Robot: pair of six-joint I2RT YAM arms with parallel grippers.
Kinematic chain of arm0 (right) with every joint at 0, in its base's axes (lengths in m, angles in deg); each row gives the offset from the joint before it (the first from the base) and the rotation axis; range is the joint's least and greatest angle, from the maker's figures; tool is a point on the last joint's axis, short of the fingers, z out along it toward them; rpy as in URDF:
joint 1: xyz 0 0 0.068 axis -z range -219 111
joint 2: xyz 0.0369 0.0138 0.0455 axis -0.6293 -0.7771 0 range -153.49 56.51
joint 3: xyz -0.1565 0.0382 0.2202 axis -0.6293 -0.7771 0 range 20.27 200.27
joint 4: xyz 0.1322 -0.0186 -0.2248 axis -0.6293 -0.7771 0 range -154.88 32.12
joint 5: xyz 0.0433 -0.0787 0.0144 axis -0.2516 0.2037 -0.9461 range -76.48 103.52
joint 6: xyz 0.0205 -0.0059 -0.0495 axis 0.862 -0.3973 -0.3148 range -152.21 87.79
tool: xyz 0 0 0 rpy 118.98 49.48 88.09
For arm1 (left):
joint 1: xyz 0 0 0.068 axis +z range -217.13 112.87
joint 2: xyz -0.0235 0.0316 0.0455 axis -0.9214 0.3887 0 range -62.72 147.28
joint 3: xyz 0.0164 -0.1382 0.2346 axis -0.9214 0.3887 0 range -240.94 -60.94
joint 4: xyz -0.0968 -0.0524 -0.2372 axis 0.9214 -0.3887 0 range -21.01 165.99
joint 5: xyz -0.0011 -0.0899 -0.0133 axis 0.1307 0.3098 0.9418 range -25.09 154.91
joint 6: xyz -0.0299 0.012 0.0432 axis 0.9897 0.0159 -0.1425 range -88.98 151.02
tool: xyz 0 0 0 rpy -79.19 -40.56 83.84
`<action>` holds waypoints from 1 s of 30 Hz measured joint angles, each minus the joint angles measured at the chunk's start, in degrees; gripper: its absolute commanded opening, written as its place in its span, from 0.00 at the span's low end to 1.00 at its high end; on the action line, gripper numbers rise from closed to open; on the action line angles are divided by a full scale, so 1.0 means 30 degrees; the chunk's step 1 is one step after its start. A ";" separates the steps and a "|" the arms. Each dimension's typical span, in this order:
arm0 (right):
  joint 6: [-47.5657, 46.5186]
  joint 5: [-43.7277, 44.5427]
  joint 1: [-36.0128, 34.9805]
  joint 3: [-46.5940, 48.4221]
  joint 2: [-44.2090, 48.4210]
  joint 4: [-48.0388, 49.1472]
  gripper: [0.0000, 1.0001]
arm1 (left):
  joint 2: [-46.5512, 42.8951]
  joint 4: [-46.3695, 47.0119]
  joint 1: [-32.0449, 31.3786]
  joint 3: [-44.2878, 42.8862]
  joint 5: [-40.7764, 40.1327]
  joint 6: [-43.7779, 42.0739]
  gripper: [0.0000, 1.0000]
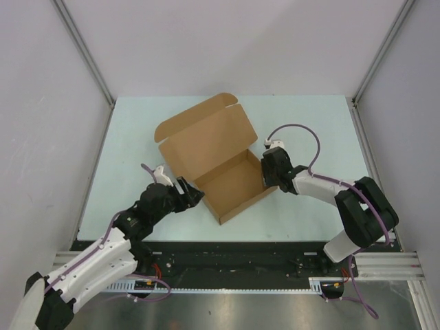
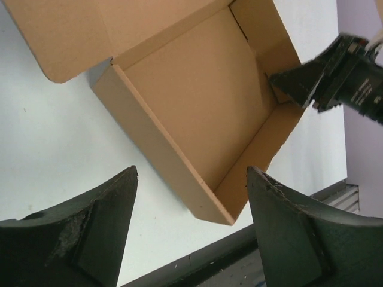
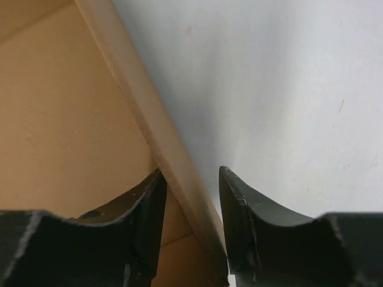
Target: Fold the paper box
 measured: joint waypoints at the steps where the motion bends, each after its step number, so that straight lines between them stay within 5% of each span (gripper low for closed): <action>1: 0.0146 0.0182 -0.0175 -0.0364 0.0080 0.0044 0.44 | 0.0102 0.0007 -0.0087 0.0007 -0.0204 0.0066 0.79; 18: 0.6288 0.6455 -0.5282 -0.3191 0.1384 -0.0022 0.48 | 0.6331 -0.0510 -0.1661 -0.0896 -0.2645 0.0087 0.65; 22: 0.7373 0.7242 -0.6120 -0.3519 0.1559 -0.0138 0.47 | 0.9173 -0.0838 -0.1712 -0.2565 -0.3606 -0.0102 0.47; 24: 0.7730 0.7359 -0.6368 -0.3643 0.1683 -0.0211 0.47 | 1.0491 -0.0969 -0.1712 -0.3337 -0.3963 -0.0240 0.28; 30: 0.8510 0.7344 -0.7133 -0.4000 0.2215 -0.0889 0.68 | 1.3245 -0.1377 -0.1712 -0.5311 -0.4918 -0.0867 0.03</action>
